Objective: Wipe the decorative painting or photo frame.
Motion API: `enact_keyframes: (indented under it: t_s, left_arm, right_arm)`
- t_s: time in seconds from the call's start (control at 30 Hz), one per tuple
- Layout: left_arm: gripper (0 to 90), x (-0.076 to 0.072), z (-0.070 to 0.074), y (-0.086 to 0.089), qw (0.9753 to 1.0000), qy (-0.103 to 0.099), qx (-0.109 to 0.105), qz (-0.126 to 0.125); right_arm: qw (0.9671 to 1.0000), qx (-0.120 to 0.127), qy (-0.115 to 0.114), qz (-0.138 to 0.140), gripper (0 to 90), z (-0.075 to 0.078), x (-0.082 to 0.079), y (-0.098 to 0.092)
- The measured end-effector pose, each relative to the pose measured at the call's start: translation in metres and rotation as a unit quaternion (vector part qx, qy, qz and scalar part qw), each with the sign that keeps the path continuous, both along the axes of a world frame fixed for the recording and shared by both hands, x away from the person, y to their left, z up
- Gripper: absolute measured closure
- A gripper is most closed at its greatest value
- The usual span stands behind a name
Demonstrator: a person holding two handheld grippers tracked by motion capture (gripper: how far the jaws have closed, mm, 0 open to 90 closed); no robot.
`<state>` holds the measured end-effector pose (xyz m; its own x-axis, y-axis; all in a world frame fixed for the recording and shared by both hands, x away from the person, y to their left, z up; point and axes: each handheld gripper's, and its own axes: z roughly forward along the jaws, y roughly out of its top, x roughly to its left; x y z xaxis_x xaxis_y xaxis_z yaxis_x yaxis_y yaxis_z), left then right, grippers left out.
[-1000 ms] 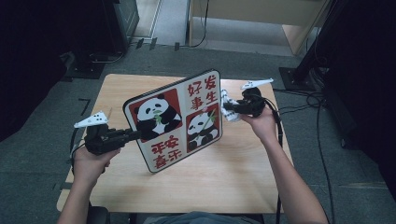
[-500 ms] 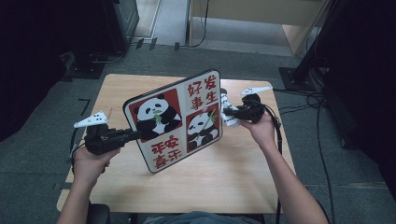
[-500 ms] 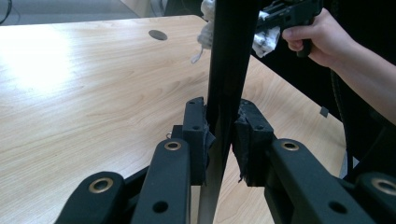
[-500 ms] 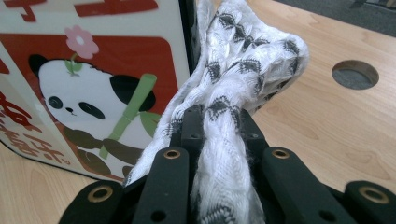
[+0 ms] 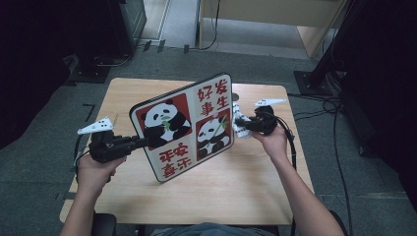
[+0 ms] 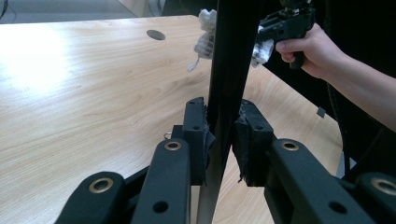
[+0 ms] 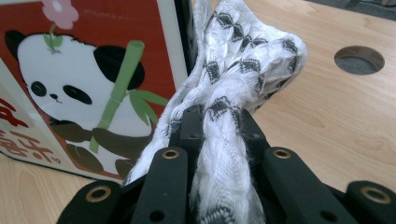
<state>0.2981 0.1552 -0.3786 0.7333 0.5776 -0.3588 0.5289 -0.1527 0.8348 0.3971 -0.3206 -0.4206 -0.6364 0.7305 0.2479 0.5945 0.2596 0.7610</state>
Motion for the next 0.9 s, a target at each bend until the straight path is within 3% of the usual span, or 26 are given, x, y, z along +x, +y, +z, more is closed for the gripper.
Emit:
enact_keyframes:
  t_s: [0.17, 0.27, 0.37, 0.47, 0.67, 0.9]
  left_arm:
    - [76.3, 0.000, 0.000, 0.000, 1.0000, 0.001, 0.000, 0.000]
    - [76.2, 0.001, 0.000, 0.001, 1.0000, 0.004, -0.003, -0.002]
    - [76.3, 0.001, 0.000, 0.001, 1.0000, 0.004, -0.003, -0.001]
    - [76.2, 0.000, 0.000, 0.001, 1.0000, 0.004, -0.003, -0.001]
    - [76.2, 0.001, -0.001, 0.001, 1.0000, 0.005, -0.003, -0.001]
    - [76.2, 0.001, -0.001, 0.001, 1.0000, 0.007, -0.005, -0.004]
  right_arm:
    - [0.9999, -0.010, 0.008, -0.003, 78.2, -0.005, -0.002, 0.001]
    - [0.9998, -0.017, -0.004, -0.006, 78.1, -0.008, -0.005, 0.002]
    - [0.9997, -0.023, -0.002, -0.008, 78.0, -0.013, -0.007, 0.002]
    - [0.9997, -0.019, 0.010, -0.010, 77.7, -0.018, -0.008, 0.001]
    - [0.9996, -0.024, 0.009, -0.012, 76.9, -0.028, -0.013, 0.002]
    - [0.9997, -0.012, 0.015, -0.016, 76.9, -0.038, -0.014, -0.001]
